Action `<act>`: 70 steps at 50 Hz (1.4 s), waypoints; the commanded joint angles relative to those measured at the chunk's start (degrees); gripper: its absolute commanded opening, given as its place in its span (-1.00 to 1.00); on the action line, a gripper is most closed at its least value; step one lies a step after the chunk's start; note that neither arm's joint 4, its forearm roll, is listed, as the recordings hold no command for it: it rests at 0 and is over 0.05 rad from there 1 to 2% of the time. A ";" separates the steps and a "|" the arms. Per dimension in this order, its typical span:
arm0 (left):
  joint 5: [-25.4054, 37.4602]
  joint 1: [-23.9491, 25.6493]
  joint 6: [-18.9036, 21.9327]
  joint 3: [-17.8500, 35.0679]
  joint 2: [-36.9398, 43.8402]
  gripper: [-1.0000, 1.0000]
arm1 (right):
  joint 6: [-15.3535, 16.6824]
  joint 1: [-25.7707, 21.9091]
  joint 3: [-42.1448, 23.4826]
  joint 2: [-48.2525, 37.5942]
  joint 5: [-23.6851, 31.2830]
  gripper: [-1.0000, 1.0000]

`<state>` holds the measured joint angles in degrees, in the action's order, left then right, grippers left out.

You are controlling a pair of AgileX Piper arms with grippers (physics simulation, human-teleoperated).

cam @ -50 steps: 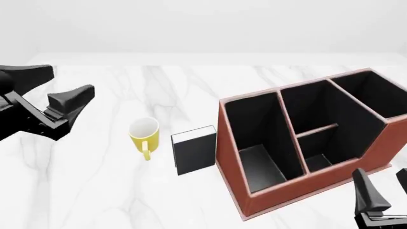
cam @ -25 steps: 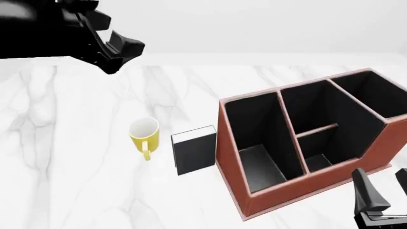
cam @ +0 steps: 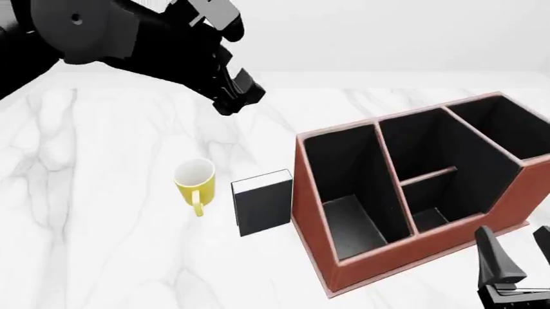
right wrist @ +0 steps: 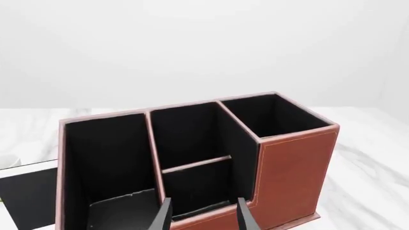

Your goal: Pick up the book and place it in the back compartment of the caddy.

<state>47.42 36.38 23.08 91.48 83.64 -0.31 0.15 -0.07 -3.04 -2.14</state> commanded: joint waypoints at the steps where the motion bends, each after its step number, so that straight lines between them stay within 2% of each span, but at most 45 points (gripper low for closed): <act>1: 0.04 4.34 -1.38 -3.36 3.00 1.00 | 0.02 -0.08 0.00 0.11 0.07 1.00; 13: -4.71 4.98 -2.83 -9.99 4.85 1.00 | 0.05 -0.11 0.03 -1.13 -1.09 1.00; 21: -5.49 3.45 -1.97 -9.52 7.06 1.00 | 0.13 -0.08 0.02 -1.00 -0.91 1.00; 29: -6.47 3.65 -1.60 -11.19 8.30 1.00 | 0.06 -0.04 0.02 -0.65 -0.50 1.00; 32: -7.19 1.61 0.61 -11.08 10.03 1.00 | 0.01 -0.05 0.02 -0.89 -0.72 1.00; 40: -8.26 1.86 0.32 -11.36 10.40 1.00 | -0.04 -0.06 0.03 -0.93 -0.71 1.00; 43: -8.94 1.38 1.47 -11.27 10.93 1.00 | -0.06 -0.05 0.03 -0.76 -0.51 1.00; 51: -11.47 2.04 0.84 -11.83 11.59 1.00 | -0.11 -0.01 0.02 -0.75 -0.50 1.00; 70: -16.25 3.63 -1.01 -17.87 12.86 1.00 | -0.18 -0.18 0.03 -1.33 -0.99 1.00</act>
<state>33.36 39.37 22.79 76.08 95.80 -0.48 0.02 -0.05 -4.16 -2.95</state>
